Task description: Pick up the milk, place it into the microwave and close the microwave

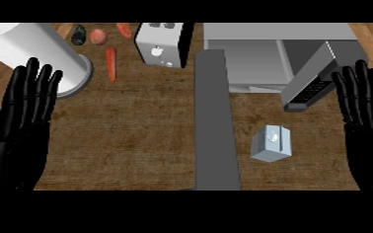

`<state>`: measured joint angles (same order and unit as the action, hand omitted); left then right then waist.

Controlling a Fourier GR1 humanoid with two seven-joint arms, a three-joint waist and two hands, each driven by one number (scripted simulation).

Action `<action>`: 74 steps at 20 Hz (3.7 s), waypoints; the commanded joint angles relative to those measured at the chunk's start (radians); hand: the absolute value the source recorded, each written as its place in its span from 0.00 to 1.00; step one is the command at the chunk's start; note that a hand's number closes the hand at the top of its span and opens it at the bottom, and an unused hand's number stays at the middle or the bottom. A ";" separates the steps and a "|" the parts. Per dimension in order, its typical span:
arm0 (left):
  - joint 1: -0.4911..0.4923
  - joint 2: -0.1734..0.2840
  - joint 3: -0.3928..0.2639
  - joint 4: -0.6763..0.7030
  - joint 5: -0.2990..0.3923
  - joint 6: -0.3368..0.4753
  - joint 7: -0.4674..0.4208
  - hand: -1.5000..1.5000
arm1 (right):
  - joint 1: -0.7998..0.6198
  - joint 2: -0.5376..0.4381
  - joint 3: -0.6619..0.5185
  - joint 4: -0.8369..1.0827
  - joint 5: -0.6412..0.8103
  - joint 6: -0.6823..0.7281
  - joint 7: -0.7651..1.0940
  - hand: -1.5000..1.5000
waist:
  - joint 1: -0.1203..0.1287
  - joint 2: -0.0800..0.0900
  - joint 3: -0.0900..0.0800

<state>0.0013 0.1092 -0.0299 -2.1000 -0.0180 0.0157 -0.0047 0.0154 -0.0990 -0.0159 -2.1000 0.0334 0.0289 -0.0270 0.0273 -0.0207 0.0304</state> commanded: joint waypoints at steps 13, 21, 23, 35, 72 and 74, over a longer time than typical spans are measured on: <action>-0.014 0.050 0.208 0.108 0.239 -0.084 0.042 0.00 | 0.037 0.099 0.499 -0.214 0.248 -0.130 0.292 0.00 | -0.027 0.019 -0.031; 0.222 0.032 0.245 0.015 0.296 -0.203 -0.055 0.00 | 0.186 0.095 0.537 -0.225 0.370 -0.185 0.247 0.00 | -0.026 0.018 -0.031; 0.252 0.064 0.290 -0.065 0.364 -0.218 0.036 0.00 | 0.155 0.089 0.467 -0.232 0.335 -0.177 0.301 0.00 | -0.022 0.019 -0.031; 0.352 0.041 0.380 -0.123 0.444 -0.312 0.040 0.00 | 0.299 0.028 0.366 -0.052 0.190 -0.182 0.022 0.00 | -0.024 0.019 -0.030; 0.384 -0.062 0.571 -0.130 0.528 -0.521 0.048 0.00 | -0.005 -0.014 -0.057 1.036 0.033 -0.094 -0.675 0.00 | -0.019 0.020 -0.030; 0.365 -0.106 0.469 -0.221 0.427 -0.436 0.099 0.00 | -0.066 0.031 -0.035 1.071 0.064 -0.148 -0.648 0.00 | -0.021 0.021 -0.030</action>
<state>0.3579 0.0472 0.4944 -2.2628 0.4722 -0.4496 0.0858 0.0388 -0.0772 -0.0312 -1.1275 0.0833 -0.0914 -0.6622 0.0057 0.0000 0.0003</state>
